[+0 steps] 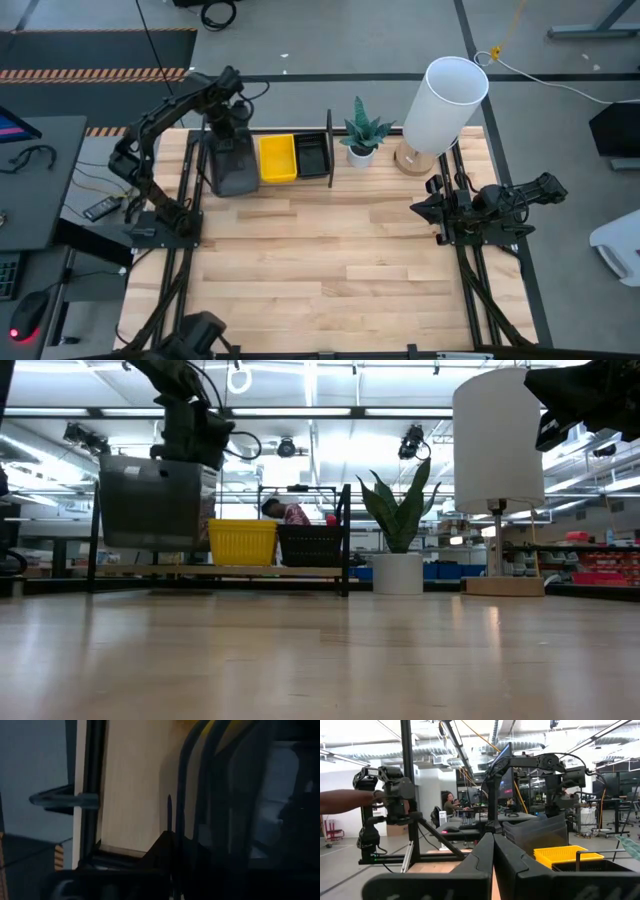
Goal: Stack baskets on shelf by color
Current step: Put the stacked black bins on the shelf
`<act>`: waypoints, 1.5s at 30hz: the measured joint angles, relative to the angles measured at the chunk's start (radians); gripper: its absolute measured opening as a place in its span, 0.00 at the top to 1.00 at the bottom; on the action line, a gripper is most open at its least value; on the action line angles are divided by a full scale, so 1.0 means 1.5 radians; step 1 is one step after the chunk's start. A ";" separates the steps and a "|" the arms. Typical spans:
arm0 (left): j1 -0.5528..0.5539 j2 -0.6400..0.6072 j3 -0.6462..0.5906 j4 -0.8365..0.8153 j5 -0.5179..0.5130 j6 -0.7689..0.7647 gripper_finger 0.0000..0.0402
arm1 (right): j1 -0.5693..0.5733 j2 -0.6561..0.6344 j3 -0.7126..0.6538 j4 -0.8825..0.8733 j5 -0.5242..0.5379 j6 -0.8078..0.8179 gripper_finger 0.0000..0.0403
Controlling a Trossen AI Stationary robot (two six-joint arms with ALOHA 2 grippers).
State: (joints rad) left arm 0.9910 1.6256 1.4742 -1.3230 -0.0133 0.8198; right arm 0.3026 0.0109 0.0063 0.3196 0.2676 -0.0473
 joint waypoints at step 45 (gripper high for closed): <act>-0.030 0.043 -0.001 0.130 -0.045 -0.042 0.96 | 0.000 0.000 0.000 0.000 0.000 0.000 0.97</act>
State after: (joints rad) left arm 0.9458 1.6905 1.4727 -1.1283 -0.0811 0.7566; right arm 0.3024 0.0109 0.0060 0.3198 0.2676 -0.0475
